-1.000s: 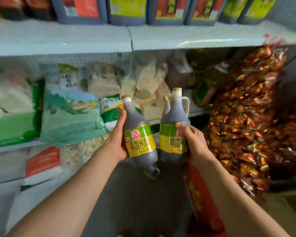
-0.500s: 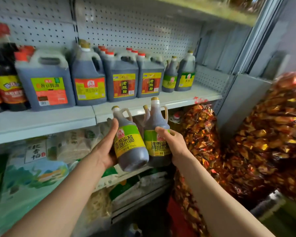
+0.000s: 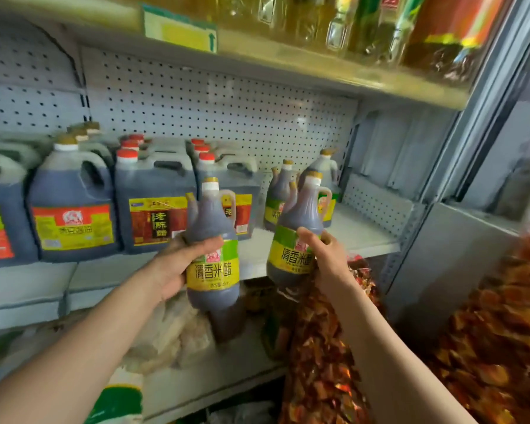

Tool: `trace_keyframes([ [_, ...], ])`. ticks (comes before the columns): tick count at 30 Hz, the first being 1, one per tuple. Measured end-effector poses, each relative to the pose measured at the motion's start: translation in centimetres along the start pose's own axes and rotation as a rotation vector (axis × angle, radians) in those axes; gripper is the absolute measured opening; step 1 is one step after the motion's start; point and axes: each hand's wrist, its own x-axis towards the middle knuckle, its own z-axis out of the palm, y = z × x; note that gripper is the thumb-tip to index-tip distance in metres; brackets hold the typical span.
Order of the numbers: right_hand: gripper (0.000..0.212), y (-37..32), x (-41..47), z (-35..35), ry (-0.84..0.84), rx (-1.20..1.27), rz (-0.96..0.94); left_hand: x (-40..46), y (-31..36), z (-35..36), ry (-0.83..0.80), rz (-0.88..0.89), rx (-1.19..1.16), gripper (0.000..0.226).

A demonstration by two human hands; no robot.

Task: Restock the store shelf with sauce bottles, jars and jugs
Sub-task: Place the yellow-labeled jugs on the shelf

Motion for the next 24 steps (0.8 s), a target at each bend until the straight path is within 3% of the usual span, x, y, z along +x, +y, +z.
trace_keyframes([
  [2,0.031,0.9,3.3,-1.6,-0.022,0.010,-0.019,2.3,-0.1,0.9,0.043,0.041,0.050,0.091],
  [8,0.058,3.9,10.5,-3.5,-0.108,-0.006,-0.050,7.7,-1.4,1.3,0.244,0.160,0.088,0.109],
  [12,0.062,5.4,13.7,-3.3,-0.155,0.025,-0.042,9.8,-2.3,1.6,0.301,0.200,0.154,0.113],
  [18,0.077,7.8,15.8,-3.8,-0.286,0.060,-0.058,12.0,-4.7,1.3,0.344,0.219,0.175,0.090],
  [24,0.071,8.7,15.8,-4.2,-0.387,-0.049,-0.083,13.0,-6.0,1.0,0.320,0.246,0.226,0.101],
])
